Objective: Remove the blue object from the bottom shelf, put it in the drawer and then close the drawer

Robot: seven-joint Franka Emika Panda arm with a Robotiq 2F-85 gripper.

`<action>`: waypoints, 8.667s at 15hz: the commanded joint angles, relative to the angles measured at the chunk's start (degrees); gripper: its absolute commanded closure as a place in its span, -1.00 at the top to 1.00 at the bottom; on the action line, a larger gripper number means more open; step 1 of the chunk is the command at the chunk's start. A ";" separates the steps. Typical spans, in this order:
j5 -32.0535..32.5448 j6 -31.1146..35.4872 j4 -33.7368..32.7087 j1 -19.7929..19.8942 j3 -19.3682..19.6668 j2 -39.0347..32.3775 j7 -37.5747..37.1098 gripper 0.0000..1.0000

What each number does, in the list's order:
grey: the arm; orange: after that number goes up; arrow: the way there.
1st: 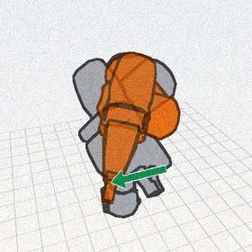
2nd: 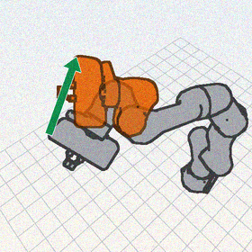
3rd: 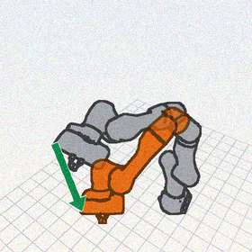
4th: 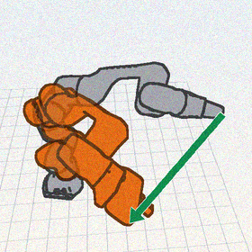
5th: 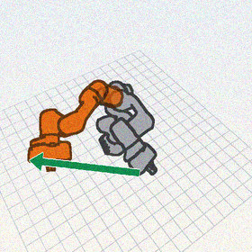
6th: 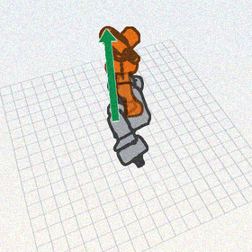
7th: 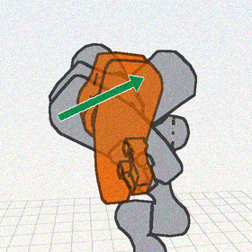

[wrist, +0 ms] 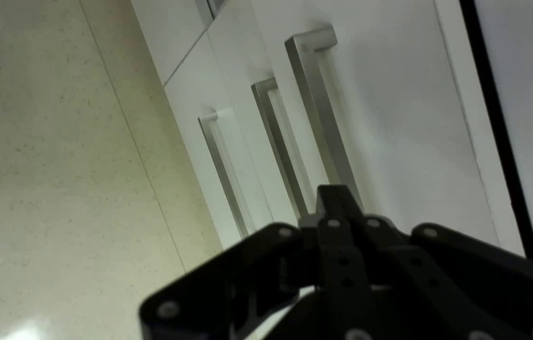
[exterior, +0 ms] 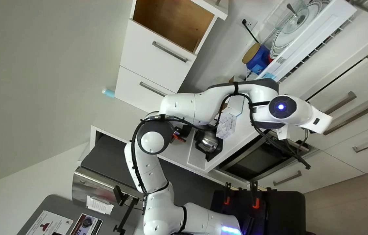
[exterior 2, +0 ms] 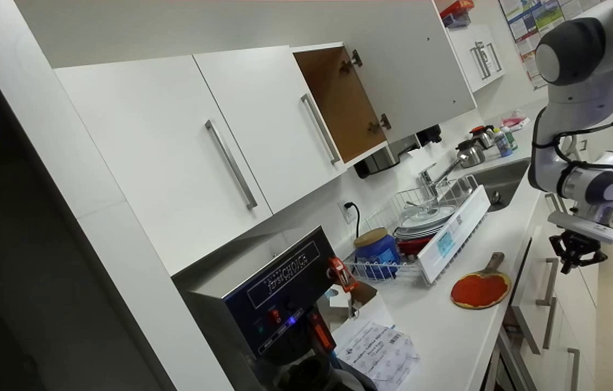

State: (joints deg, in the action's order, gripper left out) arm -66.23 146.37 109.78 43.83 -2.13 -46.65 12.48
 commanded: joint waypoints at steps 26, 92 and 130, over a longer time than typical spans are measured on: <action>-40.50 -30.45 -12.04 -9.30 11.03 -12.81 12.81 -1.00; -34.71 -41.61 -37.44 -5.33 22.50 17.84 0.82 -1.00; -35.22 -41.36 -15.07 -24.39 12.43 30.96 24.19 -1.00</action>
State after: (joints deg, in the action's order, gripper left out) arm -98.75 98.99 88.46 24.24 10.46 -19.90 30.12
